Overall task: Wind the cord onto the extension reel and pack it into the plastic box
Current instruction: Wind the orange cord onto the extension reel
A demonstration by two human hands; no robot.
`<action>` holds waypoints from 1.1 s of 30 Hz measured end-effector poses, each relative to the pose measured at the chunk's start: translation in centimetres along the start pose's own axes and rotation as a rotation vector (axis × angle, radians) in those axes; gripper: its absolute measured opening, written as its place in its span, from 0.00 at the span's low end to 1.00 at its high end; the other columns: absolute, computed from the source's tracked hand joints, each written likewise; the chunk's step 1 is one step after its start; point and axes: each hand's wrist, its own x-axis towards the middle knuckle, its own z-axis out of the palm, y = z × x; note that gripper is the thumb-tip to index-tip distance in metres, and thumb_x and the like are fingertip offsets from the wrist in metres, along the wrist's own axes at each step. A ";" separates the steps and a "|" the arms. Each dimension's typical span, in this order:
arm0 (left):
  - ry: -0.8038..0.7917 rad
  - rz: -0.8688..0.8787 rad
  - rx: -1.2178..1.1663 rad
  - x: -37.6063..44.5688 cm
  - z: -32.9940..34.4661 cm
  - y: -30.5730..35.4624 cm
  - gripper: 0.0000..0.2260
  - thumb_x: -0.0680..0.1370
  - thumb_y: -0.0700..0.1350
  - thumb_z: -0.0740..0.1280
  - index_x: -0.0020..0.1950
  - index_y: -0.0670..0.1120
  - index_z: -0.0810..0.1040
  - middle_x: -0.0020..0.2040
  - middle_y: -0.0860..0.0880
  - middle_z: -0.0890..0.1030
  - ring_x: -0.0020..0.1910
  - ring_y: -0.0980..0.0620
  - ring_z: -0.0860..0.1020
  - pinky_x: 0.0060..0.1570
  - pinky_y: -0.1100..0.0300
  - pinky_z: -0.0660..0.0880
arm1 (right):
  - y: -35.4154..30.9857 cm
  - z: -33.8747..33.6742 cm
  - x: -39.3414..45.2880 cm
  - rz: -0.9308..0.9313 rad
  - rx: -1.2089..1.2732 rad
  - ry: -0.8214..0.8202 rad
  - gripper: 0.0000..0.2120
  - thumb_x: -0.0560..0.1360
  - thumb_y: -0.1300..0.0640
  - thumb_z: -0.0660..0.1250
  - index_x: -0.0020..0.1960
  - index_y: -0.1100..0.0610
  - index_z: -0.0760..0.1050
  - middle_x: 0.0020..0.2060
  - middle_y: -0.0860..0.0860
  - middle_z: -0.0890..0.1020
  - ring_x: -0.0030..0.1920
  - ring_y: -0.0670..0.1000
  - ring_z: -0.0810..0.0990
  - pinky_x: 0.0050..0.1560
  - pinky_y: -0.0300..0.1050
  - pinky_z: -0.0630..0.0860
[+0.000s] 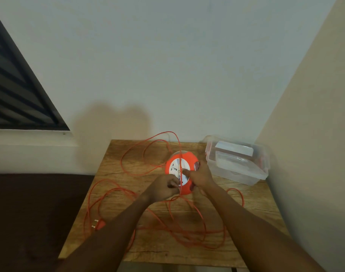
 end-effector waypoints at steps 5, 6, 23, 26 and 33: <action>-0.017 -0.210 -0.662 -0.7 -0.1 2.1 0.09 0.82 0.47 0.69 0.46 0.44 0.82 0.36 0.48 0.82 0.38 0.51 0.84 0.50 0.49 0.80 | -1.9 -0.1 0.0 -0.126 -0.003 0.103 0.29 0.69 0.54 0.79 0.65 0.56 0.69 0.60 0.53 0.79 0.60 0.57 0.79 0.57 0.54 0.80; 0.120 -0.253 -0.735 -0.6 -0.2 2.0 0.11 0.83 0.49 0.68 0.44 0.44 0.80 0.32 0.49 0.78 0.32 0.53 0.79 0.45 0.51 0.79 | -2.4 -0.4 0.1 -0.143 0.015 0.115 0.28 0.69 0.55 0.79 0.64 0.55 0.69 0.60 0.52 0.79 0.59 0.57 0.79 0.56 0.56 0.81; 0.338 -0.075 -0.535 0.1 -1.9 4.9 0.11 0.84 0.53 0.67 0.50 0.49 0.84 0.41 0.49 0.86 0.43 0.50 0.82 0.42 0.56 0.76 | -7.6 -4.3 -0.7 0.071 0.839 -0.025 0.26 0.71 0.57 0.77 0.65 0.62 0.75 0.57 0.67 0.81 0.51 0.59 0.81 0.55 0.56 0.77; 0.138 -0.134 -1.097 1.3 -2.3 7.3 0.25 0.80 0.70 0.60 0.65 0.55 0.82 0.60 0.47 0.87 0.61 0.44 0.85 0.55 0.45 0.81 | -7.2 -3.6 -1.9 0.069 1.007 -0.190 0.27 0.71 0.55 0.76 0.65 0.64 0.74 0.59 0.63 0.82 0.58 0.59 0.81 0.63 0.56 0.75; -0.068 -0.036 -1.493 1.8 -3.0 8.3 0.35 0.71 0.64 0.75 0.72 0.44 0.80 0.69 0.36 0.80 0.65 0.33 0.81 0.63 0.36 0.76 | -6.6 -3.1 -3.6 -0.111 0.719 -0.287 0.20 0.75 0.51 0.74 0.64 0.57 0.77 0.56 0.59 0.84 0.57 0.61 0.83 0.60 0.64 0.78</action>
